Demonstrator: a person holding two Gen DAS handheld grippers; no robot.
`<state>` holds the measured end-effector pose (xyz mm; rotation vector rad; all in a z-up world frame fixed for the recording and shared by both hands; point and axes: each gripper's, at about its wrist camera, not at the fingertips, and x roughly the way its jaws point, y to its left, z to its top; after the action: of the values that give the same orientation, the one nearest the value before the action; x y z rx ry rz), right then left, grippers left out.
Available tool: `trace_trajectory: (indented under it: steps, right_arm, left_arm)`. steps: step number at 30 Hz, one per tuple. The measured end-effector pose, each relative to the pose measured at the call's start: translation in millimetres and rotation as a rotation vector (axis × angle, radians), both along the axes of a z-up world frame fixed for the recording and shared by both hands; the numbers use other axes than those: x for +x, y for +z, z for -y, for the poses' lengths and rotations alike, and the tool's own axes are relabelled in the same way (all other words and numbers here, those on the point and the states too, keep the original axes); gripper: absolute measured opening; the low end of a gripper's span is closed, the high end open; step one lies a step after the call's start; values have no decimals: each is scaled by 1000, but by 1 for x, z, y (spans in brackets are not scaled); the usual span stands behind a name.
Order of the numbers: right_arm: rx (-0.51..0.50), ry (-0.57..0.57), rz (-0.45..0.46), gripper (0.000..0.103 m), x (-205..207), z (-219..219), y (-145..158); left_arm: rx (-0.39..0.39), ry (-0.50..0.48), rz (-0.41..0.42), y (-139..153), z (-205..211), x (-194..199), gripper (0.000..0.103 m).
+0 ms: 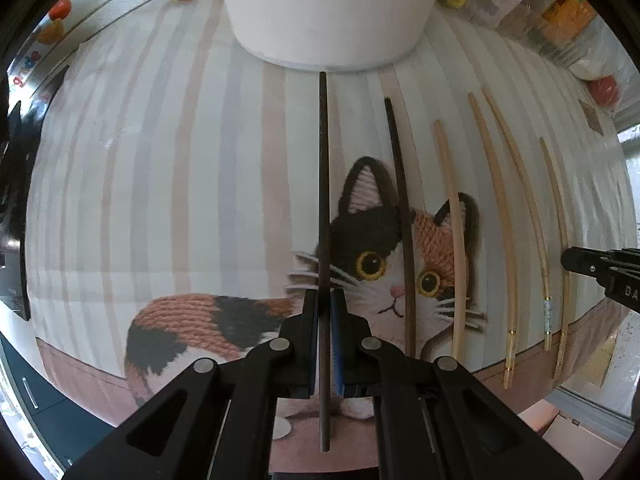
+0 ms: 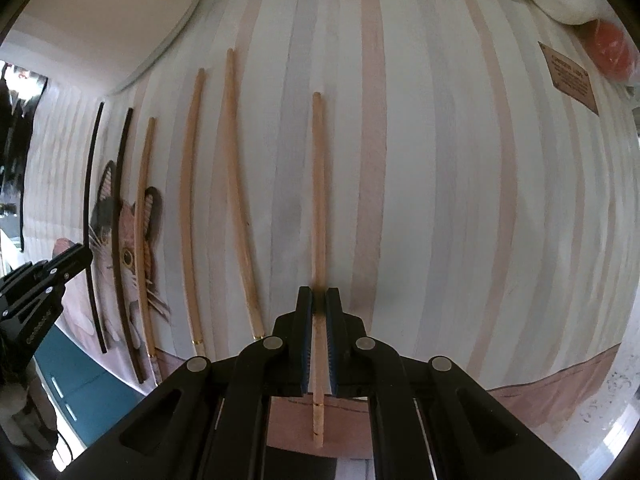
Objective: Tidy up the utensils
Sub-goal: 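Lift both chopsticks upright off the cloth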
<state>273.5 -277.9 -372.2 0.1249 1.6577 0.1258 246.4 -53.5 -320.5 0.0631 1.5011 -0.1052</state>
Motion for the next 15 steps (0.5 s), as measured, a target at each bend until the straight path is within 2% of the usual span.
trace_trajectory:
  steps: [8, 15]
  right_arm:
    - [87, -49, 98, 6, -14, -10, 28]
    - [143, -74, 222, 6, -15, -16, 70]
  left_arm:
    - [-25, 31, 80, 32, -22, -9, 4]
    - [-61, 45, 184, 83, -27, -19, 4]
